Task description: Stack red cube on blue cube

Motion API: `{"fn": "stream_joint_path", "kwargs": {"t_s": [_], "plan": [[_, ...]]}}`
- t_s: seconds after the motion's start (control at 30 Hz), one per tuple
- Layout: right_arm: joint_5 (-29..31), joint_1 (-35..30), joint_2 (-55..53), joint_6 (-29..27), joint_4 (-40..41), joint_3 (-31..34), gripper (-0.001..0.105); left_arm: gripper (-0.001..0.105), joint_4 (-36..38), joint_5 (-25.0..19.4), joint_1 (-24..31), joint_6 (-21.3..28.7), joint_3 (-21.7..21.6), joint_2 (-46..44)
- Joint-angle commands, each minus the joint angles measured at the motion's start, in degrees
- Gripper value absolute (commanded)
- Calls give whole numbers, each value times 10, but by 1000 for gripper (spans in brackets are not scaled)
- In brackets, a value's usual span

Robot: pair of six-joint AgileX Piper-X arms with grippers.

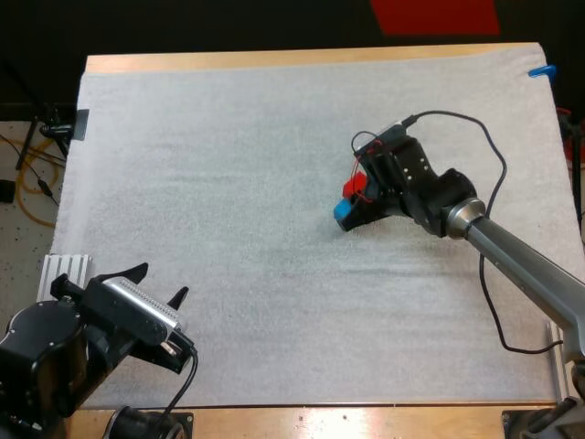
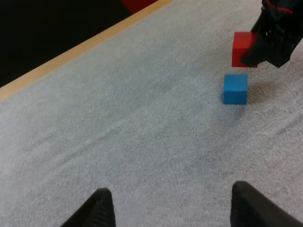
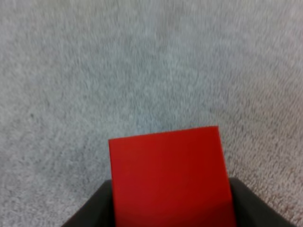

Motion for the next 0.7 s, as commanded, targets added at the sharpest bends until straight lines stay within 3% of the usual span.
{"fn": "stream_joint_path", "kwargs": {"t_s": [0.0, 0.67], "plan": [[2, 0, -1, -5, -17, 1, 35, 54, -6, 0, -1, -5, -1, 1], [19, 12, 58, -7, -51, 2, 35, 54, -6, 0, -1, -5, -1, 1]]}}
